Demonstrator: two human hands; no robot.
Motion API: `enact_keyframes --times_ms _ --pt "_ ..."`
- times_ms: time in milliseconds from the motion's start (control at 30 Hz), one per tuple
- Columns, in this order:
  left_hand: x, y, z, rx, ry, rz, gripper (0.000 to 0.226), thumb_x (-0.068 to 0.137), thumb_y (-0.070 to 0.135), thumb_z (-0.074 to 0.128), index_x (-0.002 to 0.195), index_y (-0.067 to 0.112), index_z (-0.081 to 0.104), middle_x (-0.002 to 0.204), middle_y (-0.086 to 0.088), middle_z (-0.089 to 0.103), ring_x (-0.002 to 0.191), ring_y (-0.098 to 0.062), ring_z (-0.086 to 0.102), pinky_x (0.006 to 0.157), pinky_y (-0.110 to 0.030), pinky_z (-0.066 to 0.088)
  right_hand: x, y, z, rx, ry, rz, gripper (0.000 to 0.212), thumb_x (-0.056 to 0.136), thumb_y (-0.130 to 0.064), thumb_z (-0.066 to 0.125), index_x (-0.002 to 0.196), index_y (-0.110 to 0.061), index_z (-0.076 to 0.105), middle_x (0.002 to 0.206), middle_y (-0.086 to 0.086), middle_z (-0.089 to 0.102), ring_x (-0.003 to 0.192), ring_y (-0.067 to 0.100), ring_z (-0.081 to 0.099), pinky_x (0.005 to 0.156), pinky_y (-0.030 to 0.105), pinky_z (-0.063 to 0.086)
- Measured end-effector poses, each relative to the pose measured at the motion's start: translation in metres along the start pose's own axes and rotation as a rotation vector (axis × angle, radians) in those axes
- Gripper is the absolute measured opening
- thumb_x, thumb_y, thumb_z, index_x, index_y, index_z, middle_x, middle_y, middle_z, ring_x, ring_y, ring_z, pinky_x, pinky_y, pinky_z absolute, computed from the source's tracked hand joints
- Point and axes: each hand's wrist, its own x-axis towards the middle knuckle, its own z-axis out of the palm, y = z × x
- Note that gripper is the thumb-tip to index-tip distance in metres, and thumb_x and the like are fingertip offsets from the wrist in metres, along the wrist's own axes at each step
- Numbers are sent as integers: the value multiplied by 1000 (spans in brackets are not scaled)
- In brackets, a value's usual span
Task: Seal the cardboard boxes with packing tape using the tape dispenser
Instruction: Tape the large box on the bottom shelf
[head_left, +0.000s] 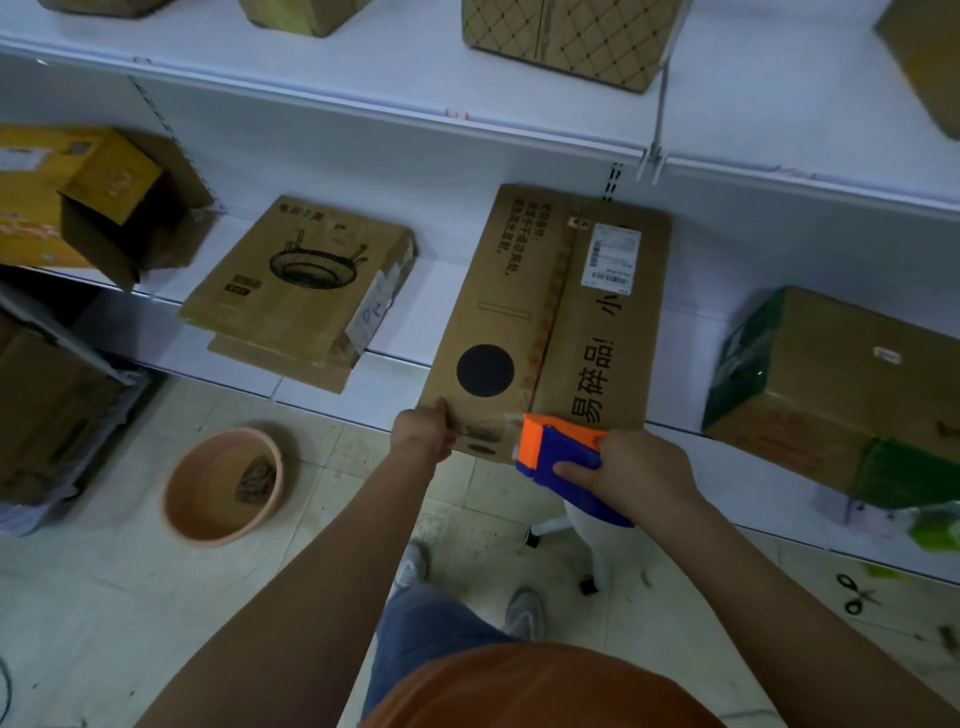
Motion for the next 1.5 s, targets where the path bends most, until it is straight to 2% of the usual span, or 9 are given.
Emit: enact_keyframes --times_ms 133,300,500,600,733,933,1233,1367,1500 --pt "-11 -10 7 -104 10 -3 55 85 52 71 101 0 67 92 -15 73 84 -25 71 77 -35 61 1 -3 0 3 16 21 55 85 -74 46 71 -22 44 68 -4 50 66 13 54 49 24 32" --pt "-33 -28 35 -193 -180 -83 55 95 53 57 128 9 53 115 -11 65 107 -24 63 91 -38 55 5 -7 -8 -23 1 56 56 86 -73 47 71 -19 43 68 -3 49 60 13 49 48 25 31" --pt "-43 6 48 385 -413 -228 93 97 71 12 124 -7 55 121 -27 65 116 -43 59 99 -50 42 10 -5 -9 -45 -9 57 57 85 -73 49 70 -18 43 67 -2 48 60 14 48 49 26 32" --pt "-42 19 40 565 -511 -253 92 100 66 9 114 -8 63 107 -24 72 108 -38 66 97 -50 39 12 -3 -9 -45 -16 53 56 85 -73 49 72 -18 45 67 -2 47 62 14 48 51 26 33" --pt "-35 11 43 375 -370 -76 66 107 48 25 102 0 70 85 -14 75 79 -25 71 90 -40 49 15 -1 -10 -31 -30 36 55 85 -72 50 81 -17 51 69 -2 47 67 16 50 53 27 32" --pt "-31 -1 46 214 -363 3 55 106 45 35 90 7 71 73 -6 74 74 -20 70 90 -39 50 17 -2 -10 -50 -39 20 56 85 -73 48 81 -18 51 71 -2 50 62 14 48 52 26 34" --pt "-31 -5 58 123 -168 85 45 105 40 44 77 10 62 68 -9 69 62 -20 64 61 -31 45 -15 47 1 -2 -177 10 52 84 -76 48 73 -25 43 75 -4 49 76 15 54 57 25 38" --pt "-23 -7 59 148 -162 118 42 105 36 45 94 3 66 87 -15 74 70 -23 68 52 -25 47 -36 114 0 -76 -211 100 57 77 -82 46 74 -25 46 74 -4 54 70 13 54 71 32 51" --pt "-19 -9 61 131 -186 119 43 104 33 47 123 -3 61 110 -19 72 75 -22 67 47 -21 46 -49 151 0 -114 -170 130 57 78 -81 46 72 -25 46 64 -4 50 59 8 46 65 30 47"
